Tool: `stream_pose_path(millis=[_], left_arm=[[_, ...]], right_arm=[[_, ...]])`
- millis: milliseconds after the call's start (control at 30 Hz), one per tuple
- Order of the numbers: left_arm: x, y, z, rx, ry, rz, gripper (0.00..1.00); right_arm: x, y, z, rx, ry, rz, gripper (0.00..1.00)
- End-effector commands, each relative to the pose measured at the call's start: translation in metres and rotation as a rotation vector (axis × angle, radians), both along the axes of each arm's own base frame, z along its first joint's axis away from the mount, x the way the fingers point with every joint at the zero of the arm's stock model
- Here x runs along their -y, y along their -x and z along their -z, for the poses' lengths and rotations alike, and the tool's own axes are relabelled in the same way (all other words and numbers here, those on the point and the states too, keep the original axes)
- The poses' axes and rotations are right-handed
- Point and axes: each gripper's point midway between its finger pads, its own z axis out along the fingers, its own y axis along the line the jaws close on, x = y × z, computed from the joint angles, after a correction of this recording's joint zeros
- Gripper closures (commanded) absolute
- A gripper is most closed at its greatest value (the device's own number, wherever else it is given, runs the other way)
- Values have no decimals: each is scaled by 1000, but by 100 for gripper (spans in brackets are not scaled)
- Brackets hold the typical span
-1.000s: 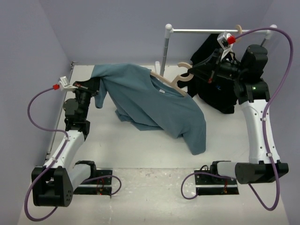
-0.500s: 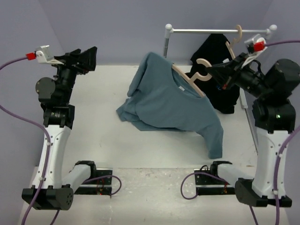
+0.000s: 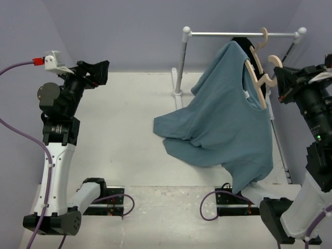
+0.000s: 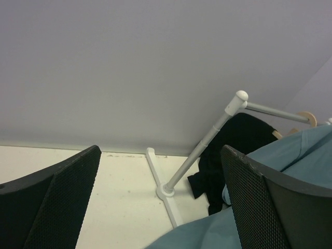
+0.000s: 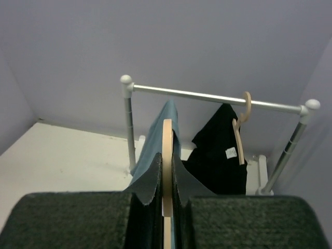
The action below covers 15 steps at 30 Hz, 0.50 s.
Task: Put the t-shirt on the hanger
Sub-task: Place the hanger at the clothesline.
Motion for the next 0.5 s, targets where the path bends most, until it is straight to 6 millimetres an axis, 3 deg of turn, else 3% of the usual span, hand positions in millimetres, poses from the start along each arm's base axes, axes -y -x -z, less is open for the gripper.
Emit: stream_pose_path(millis=[0, 133, 367, 467], left_arm=[[8, 6, 17, -25, -51, 55, 0], [15, 0, 54, -86, -48, 97, 0], [22, 4, 85, -144, -90, 145, 0], [20, 8, 96, -172, -133, 139, 0]], right_arm=[[13, -58, 30, -132, 25, 60, 100], [2, -116, 66, -219, -31, -9, 100], [8, -214, 55, -89, -72, 14, 100], [13, -243, 52, -45, -70, 37, 100]])
